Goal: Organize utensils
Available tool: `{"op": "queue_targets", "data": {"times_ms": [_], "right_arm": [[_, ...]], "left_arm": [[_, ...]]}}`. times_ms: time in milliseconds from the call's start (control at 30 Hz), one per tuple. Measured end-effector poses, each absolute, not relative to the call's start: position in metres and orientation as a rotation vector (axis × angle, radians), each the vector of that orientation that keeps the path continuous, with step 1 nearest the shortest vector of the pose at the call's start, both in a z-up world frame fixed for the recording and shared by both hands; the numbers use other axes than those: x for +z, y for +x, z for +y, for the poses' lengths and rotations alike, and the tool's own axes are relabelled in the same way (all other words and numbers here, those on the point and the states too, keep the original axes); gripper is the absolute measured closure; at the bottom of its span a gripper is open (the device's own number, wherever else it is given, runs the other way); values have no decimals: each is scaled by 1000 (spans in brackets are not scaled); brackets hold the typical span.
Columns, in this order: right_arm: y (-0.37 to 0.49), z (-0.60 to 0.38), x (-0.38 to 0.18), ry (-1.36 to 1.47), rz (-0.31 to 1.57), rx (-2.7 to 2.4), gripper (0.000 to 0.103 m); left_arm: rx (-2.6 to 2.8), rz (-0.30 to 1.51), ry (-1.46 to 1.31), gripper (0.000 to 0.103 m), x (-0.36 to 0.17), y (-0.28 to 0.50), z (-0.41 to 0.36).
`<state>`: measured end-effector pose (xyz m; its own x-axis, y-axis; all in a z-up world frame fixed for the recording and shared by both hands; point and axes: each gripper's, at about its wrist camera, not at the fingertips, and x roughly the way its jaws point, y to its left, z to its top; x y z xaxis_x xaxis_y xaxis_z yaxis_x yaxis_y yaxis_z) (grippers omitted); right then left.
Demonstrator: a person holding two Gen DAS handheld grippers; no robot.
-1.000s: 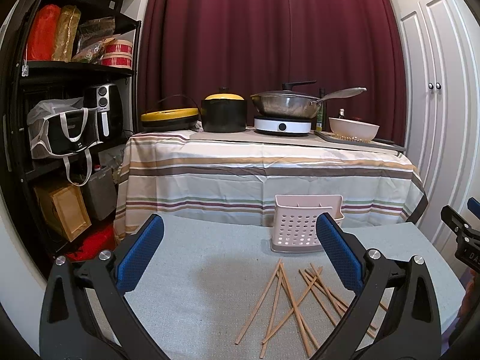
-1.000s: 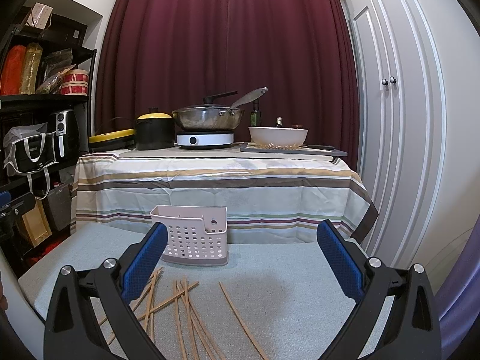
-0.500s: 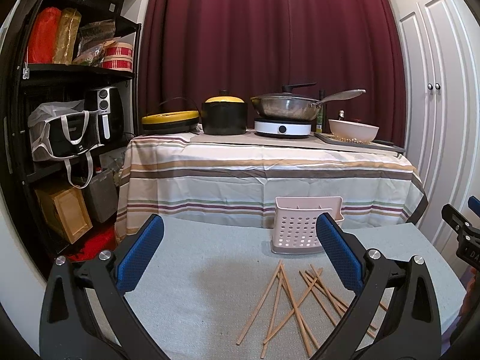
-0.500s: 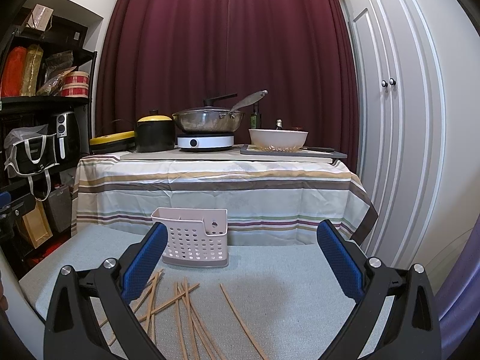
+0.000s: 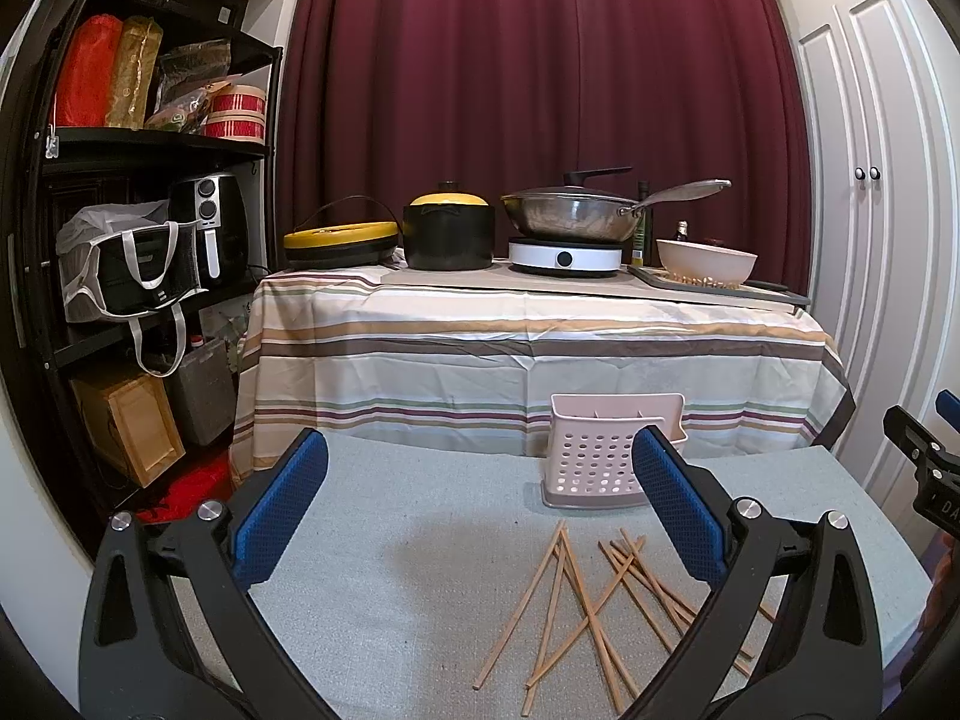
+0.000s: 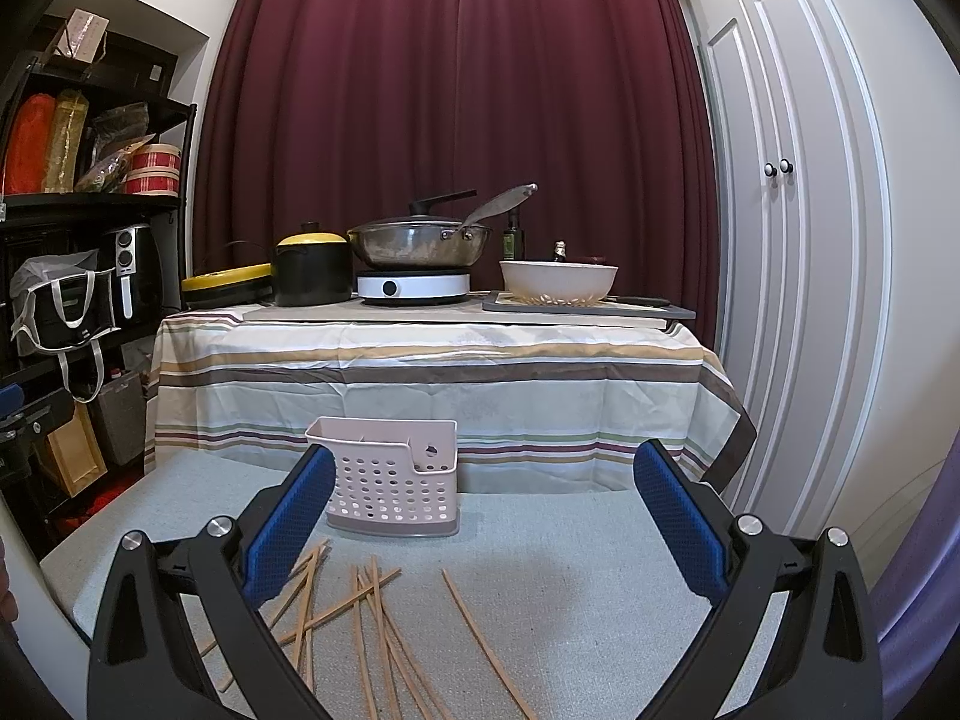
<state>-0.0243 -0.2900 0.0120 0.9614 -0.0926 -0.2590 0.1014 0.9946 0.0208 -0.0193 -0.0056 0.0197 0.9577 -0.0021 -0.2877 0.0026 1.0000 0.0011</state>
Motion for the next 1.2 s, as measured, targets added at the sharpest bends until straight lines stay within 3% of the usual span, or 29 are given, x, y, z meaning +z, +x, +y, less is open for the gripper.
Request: {"op": "queue_targets", "data": {"times_ms": [1200], "right_arm": [[-21,-283,9,36,270,-76,6]], "left_arm": [[-10,315,11,4,11,-14,-8]]}}
